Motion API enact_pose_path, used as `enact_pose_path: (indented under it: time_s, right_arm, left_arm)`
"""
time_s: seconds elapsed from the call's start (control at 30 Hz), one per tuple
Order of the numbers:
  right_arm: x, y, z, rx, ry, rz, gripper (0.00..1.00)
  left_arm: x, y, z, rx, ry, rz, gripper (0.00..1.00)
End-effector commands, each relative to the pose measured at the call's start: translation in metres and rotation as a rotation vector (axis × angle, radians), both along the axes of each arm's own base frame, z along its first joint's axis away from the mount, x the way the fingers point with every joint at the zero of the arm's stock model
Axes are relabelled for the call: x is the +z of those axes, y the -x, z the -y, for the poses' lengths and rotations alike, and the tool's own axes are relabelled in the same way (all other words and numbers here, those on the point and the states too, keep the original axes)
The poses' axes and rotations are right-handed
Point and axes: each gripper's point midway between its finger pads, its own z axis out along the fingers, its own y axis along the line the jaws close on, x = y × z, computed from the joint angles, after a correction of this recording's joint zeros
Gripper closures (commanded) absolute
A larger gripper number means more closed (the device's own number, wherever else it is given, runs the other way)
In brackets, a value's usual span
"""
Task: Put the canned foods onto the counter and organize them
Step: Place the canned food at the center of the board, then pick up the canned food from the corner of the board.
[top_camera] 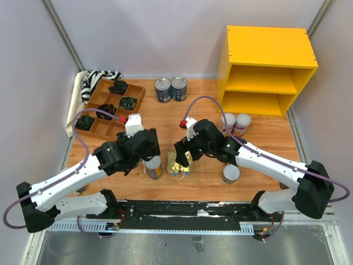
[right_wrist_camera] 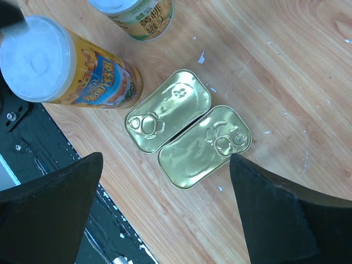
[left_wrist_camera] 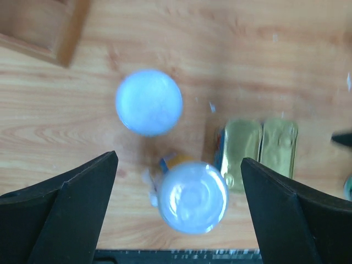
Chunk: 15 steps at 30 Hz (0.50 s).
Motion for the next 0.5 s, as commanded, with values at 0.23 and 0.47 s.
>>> enact_pose_path:
  time_s: [0.23,0.47]
  right_arm:
    - [0.014,-0.006,0.008,-0.019,-0.003,0.043,0.02]
    - [0.020,-0.005,0.011,-0.018,-0.013,0.061,0.01]
  left_arm:
    - [0.062,-0.055,-0.160,0.393,0.035,0.064,0.00]
    - [0.062,-0.021,-0.272,0.815,0.020,0.064,0.00]
